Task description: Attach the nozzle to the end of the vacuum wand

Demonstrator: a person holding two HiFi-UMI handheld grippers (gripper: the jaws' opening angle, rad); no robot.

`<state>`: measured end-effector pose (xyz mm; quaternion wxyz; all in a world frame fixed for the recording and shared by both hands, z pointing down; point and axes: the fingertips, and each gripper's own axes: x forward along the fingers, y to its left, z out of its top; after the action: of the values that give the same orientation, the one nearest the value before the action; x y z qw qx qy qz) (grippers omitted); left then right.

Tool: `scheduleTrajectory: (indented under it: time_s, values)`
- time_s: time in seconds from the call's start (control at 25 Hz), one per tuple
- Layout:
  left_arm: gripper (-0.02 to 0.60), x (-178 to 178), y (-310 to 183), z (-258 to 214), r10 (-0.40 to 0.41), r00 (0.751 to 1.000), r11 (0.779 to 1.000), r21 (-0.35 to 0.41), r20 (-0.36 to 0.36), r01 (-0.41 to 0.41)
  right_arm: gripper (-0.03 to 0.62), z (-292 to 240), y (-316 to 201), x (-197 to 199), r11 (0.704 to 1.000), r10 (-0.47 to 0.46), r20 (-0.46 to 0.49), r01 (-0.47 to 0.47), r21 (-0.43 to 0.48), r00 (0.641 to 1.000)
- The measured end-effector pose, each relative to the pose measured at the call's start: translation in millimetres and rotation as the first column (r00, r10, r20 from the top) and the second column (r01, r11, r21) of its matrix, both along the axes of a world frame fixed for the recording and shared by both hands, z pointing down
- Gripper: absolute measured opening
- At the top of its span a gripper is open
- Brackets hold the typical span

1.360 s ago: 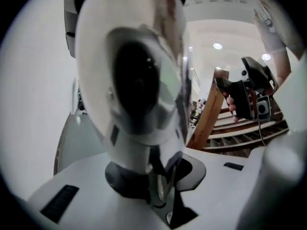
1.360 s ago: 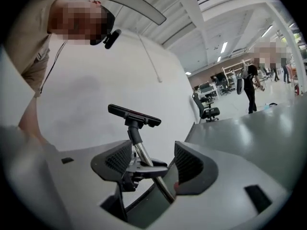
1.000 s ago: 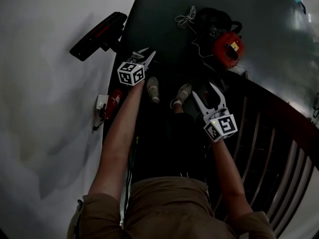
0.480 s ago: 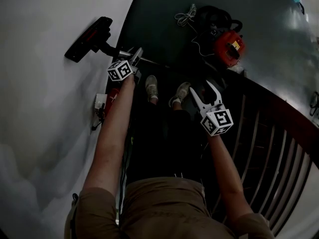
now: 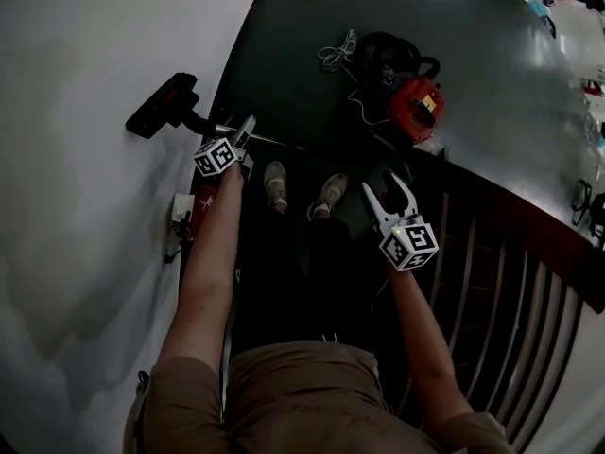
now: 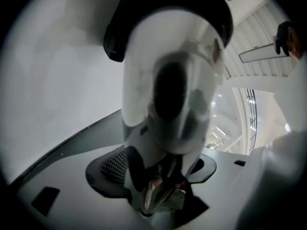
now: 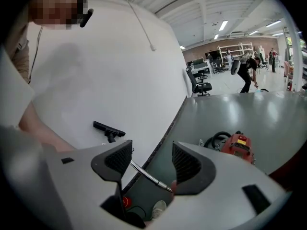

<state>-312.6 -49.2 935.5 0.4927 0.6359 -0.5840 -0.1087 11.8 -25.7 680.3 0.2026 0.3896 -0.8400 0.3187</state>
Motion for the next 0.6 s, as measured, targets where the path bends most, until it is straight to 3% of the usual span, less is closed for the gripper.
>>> scheduleTrajectory:
  time_s: [0.16, 0.28, 0.44, 0.6]
  values:
    - [0.318, 1, 9, -11, 0.049, 0.997, 0.998, 0.039, 0.062, -0.052, 0.270, 8, 9, 12, 0.999, 0.025, -0.014, -0.025, -0.030, 1.000]
    - [0.319, 7, 21, -16, 0.110, 0.990, 0.993, 0.026, 0.088, -0.113, 0.270, 13, 9, 12, 1.000, 0.016, -0.030, -0.017, -0.024, 0.999]
    - [0.324, -2, 54, -38, 0.070, 0.994, 0.997, -0.023, 0.080, -0.068, 0.270, -1, -3, 6, 0.998, 0.067, -0.008, -0.067, -0.018, 0.998]
    - [0.322, -4, 96, -91, 0.027, 0.999, 0.996, -0.089, 0.044, -0.023, 0.270, -62, -23, 1, 0.991, 0.129, 0.055, -0.131, 0.034, 0.990]
